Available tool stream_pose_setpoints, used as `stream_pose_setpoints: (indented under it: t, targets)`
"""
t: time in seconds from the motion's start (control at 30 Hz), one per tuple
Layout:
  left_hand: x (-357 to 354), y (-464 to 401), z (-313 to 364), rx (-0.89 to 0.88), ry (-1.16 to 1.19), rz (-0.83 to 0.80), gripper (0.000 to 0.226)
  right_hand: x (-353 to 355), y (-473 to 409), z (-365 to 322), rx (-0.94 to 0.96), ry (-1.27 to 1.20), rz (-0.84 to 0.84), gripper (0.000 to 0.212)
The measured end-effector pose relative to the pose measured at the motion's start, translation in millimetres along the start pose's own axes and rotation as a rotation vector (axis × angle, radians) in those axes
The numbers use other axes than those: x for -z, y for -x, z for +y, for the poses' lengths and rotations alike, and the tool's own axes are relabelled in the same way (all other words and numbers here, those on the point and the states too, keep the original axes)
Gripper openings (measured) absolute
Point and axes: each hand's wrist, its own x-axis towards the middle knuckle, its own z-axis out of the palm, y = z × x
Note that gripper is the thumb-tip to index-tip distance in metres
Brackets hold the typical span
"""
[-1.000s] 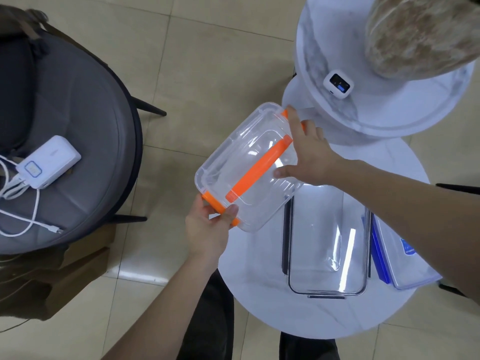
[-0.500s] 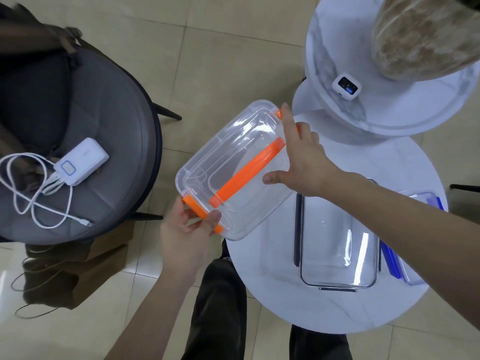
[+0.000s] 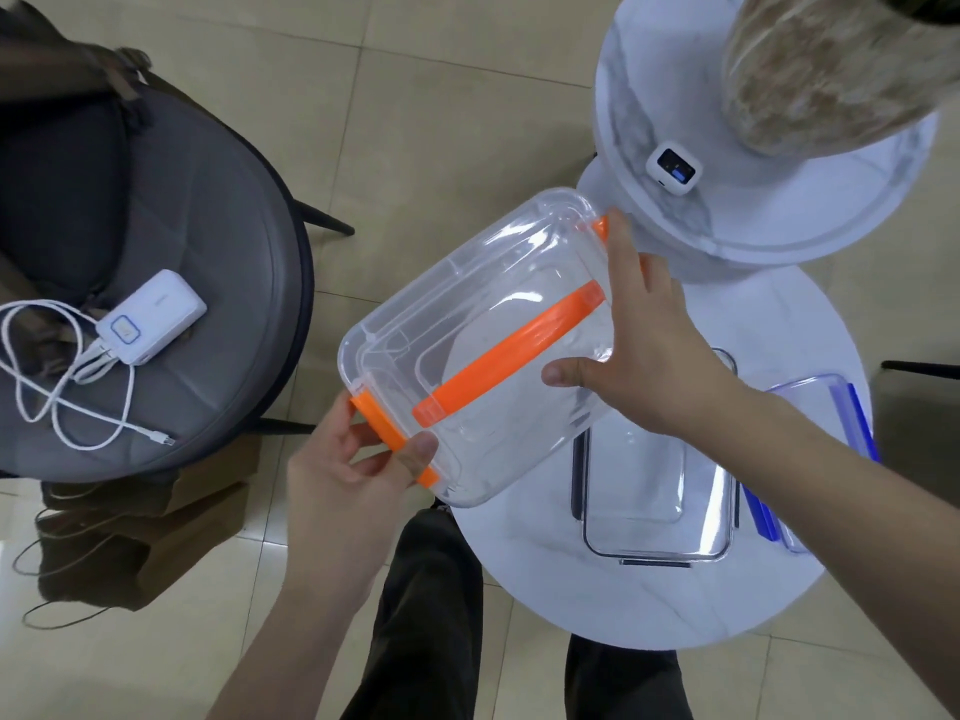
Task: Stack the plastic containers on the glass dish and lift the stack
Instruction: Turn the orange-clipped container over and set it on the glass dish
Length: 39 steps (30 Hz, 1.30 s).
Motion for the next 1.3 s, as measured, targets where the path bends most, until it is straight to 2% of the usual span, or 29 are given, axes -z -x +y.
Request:
stream_pose_setpoints:
  t: [0.33, 0.5, 0.67, 0.73, 0.87, 1.03, 1.13, 1.3]
  targets:
    - [-26.7, 21.9, 12.8, 0.046, -0.021, -0.078, 0.055, 24.7, 52.8, 32.9, -0.101, -0.121, 0.113, 0.132]
    - [-52.8, 36.9, 4.8, 0.106, 0.037, -0.149, 0.042, 42.0, 78.7, 52.9, -0.134, -0.183, 0.226, 0.108]
    - [-76.0, 51.0, -3.5, 0.151, 0.085, -0.2, 0.04, 59.5, 97.0, 84.6, -0.138, -0.307, 0.338, 0.067]
    - [-85.7, 55.7, -6.2, 0.168, 0.11, -0.202, 0.041, 61.2, 103.9, 97.4, -0.116, -0.399, 0.392, 0.058]
    - [-102.1, 66.1, -14.5, 0.206, 0.16, -0.193, 0.044, 56.7, 113.9, 124.6, -0.15, -0.776, 0.483, 0.043]
    - [-122.6, 85.2, -29.9, 0.289, 0.192, -0.167, 0.063, 48.2, 118.1, 153.5, -0.174, -1.197, 0.503, 0.042]
    - [-137.3, 95.8, -36.6, 0.356, 0.207, -0.167, 0.075, 40.1, 117.3, 168.3, -0.191, -1.287, 0.489, 0.043]
    - [-150.6, 105.3, -42.4, 0.495, 0.321, -0.145, 0.081, 39.3, 105.5, 178.0, -0.18, -1.248, 0.452, 0.038]
